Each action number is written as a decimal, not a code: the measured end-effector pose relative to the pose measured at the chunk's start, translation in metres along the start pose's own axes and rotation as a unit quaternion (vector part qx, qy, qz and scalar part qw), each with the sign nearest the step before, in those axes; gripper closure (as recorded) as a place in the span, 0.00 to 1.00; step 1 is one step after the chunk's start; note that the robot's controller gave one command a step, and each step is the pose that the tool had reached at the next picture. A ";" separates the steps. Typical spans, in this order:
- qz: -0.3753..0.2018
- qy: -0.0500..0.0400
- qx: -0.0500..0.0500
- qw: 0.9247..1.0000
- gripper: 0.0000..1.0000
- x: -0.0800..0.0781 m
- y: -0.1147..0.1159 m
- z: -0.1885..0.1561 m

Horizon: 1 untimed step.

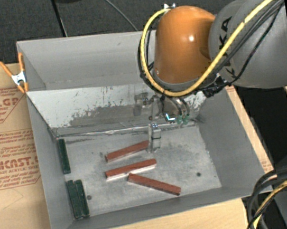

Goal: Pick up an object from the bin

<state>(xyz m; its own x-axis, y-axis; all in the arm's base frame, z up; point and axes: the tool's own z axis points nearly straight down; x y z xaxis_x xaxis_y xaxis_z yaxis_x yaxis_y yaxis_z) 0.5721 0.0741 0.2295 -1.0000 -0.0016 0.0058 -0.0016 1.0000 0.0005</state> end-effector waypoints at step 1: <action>0.001 -0.004 0.000 1.000 0.00 -0.001 0.000 -0.005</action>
Offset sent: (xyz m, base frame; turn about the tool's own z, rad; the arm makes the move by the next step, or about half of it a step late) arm -0.0102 -0.0396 -0.1595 -0.1057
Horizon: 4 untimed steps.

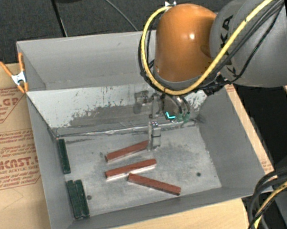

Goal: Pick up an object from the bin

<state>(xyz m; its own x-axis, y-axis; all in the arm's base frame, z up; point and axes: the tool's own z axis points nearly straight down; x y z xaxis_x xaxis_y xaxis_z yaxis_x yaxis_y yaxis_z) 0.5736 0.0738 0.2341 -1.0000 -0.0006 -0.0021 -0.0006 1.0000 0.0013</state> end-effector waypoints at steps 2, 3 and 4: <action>0.062 -0.002 0.000 0.998 1.00 -0.011 -0.030 0.161; 0.062 -0.002 0.000 0.998 1.00 -0.011 -0.030 0.161; 0.068 0.004 0.001 0.998 1.00 -0.012 -0.031 0.119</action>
Offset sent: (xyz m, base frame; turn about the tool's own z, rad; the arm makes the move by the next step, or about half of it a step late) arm 0.0091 -0.0314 -0.1641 0.1249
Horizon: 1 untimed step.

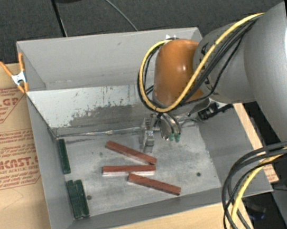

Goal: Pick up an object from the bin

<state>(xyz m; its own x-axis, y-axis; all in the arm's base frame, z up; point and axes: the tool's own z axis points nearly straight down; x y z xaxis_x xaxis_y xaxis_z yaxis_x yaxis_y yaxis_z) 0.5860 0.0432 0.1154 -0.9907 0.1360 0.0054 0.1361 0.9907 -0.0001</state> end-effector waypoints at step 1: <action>-0.008 -0.001 0.000 1.000 1.00 0.013 -0.009 -0.057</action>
Offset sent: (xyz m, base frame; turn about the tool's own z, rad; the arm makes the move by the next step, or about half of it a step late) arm -0.0384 0.0482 -0.0454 -0.3237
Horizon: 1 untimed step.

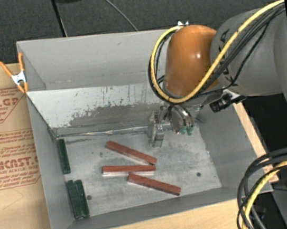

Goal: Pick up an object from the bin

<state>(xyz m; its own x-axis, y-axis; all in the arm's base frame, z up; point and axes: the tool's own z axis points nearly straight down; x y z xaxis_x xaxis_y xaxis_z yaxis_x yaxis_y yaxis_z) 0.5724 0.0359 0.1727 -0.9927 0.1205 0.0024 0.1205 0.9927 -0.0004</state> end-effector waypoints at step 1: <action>-0.153 -0.003 0.000 0.988 0.00 0.029 0.051 0.102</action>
Offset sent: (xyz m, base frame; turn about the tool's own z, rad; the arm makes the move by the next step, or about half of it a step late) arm 0.0000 0.0000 0.0000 0.0000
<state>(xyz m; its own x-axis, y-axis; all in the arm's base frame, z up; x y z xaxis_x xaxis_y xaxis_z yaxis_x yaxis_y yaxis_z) 0.5498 0.0896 0.0711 -0.9826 -0.1858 -0.0037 -0.1858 0.9826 -0.0002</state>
